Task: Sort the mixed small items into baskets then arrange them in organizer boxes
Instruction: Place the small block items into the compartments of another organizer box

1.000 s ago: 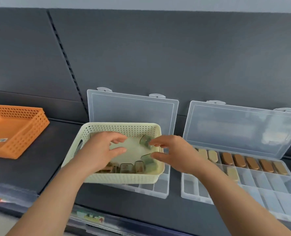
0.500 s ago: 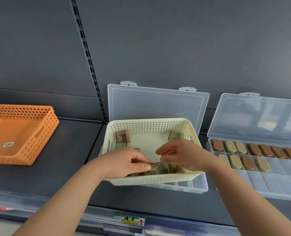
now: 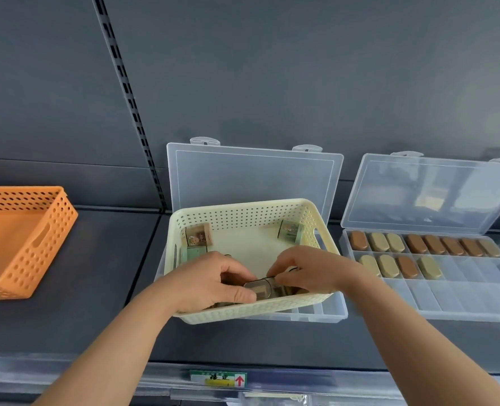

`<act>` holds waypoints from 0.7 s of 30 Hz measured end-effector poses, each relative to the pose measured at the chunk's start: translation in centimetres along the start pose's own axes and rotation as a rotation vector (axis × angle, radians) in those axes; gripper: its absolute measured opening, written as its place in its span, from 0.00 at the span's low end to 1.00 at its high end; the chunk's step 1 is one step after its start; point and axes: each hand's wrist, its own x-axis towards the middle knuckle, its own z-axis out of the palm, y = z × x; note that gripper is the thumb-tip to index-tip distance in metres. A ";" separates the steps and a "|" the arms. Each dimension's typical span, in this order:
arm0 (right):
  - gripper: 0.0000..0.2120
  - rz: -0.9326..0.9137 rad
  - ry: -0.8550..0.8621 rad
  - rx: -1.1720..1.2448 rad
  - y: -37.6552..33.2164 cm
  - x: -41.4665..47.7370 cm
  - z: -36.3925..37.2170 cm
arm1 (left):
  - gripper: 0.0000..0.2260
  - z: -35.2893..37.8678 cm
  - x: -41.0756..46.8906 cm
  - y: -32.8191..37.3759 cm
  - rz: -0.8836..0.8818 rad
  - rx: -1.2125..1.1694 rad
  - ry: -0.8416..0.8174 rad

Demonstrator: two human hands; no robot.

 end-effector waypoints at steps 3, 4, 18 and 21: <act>0.11 -0.016 0.031 0.073 0.2 0.0 -0.1 | 0.12 0.0 0.2 -0.2 0.013 -0.021 0.005; 0.10 -0.017 0.041 0.092 0.3 0.0 0.0 | 0.12 0.0 0.1 -0.4 0.020 -0.035 0.015; 0.08 -0.081 0.507 0.807 2.1 -4.1 -2.8 | 0.14 1.0 1.9 4.5 0.082 -0.665 0.456; 0.12 -0.036 0.598 0.940 4.3 -5.9 -3.5 | 0.16 2.4 3.8 7.6 0.135 -0.774 0.472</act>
